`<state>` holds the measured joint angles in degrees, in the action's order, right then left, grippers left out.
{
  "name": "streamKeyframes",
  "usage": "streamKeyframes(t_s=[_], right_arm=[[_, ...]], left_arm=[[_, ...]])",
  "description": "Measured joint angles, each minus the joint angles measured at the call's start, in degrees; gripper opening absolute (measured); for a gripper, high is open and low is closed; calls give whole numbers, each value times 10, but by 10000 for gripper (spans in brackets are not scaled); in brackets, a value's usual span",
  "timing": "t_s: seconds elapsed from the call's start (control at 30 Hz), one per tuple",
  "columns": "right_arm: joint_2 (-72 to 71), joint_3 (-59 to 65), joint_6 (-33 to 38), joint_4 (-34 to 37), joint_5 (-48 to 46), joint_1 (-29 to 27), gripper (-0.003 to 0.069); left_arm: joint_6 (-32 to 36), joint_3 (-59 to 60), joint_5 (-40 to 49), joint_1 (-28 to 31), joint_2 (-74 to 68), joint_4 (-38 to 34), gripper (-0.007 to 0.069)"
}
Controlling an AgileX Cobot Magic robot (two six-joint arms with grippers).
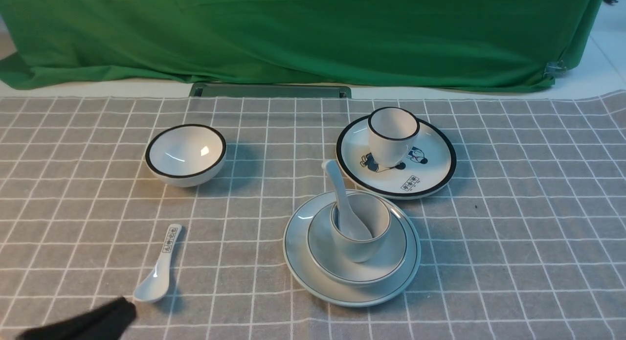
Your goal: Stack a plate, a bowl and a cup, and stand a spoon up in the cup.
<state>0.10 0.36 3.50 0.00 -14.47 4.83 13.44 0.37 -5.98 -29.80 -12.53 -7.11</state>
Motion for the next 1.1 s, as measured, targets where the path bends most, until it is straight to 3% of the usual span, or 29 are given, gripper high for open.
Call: streamKeyframes(t_s=[0.03,0.07,0.2,0.23,0.37,0.47,1.1], right_arm=[[0,0,0,0,0,0,65],[0,0,0,0,0,0,66],[0,0,0,0,1,0,69],[0,0,0,0,1,0,69],[0,0,0,0,1,0,74],[-1,0,0,0,2,0,81],[-1,0,0,0,4,0,138]], left_arm=[[-4,0,-10,67,15,-3,11],[-4,0,-10,67,15,-3,11],[-6,0,15,215,69,-11,11],[-6,0,19,220,72,-11,11],[-8,0,159,297,122,-27,11],[-25,0,191,309,125,-36,11],[-35,0,191,312,125,-40,11]])
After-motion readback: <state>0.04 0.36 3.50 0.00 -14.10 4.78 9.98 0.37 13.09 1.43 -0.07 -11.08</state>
